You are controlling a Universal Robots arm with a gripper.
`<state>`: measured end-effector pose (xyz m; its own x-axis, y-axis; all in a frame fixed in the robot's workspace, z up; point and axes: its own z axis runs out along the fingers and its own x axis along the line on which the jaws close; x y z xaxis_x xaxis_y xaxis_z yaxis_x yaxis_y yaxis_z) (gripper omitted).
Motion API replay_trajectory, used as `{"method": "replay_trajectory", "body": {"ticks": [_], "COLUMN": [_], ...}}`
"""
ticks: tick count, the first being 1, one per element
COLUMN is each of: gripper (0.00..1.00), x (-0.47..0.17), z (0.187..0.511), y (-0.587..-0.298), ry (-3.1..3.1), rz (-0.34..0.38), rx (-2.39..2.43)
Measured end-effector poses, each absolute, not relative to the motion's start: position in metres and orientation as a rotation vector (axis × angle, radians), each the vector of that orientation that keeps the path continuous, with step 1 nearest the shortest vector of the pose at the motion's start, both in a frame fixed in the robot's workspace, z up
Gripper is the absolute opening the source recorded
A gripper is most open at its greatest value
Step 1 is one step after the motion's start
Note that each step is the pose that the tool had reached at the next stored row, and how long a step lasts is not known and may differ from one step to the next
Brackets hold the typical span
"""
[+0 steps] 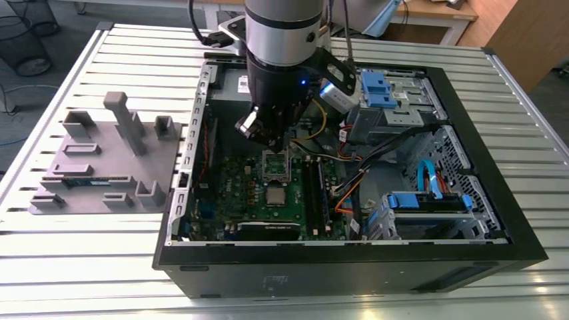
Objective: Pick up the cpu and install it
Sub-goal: 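Close the cpu cover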
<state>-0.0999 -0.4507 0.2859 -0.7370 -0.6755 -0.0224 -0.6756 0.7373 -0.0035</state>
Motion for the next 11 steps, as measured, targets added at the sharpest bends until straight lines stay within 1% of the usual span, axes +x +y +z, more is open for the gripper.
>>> {"method": "replay_trajectory", "body": {"ticks": [11], "gripper": [0.11], "x": [-0.091], "z": [0.275], "y": [-0.451], "ry": [2.907], "rz": [0.007], "rx": [-1.131]}}
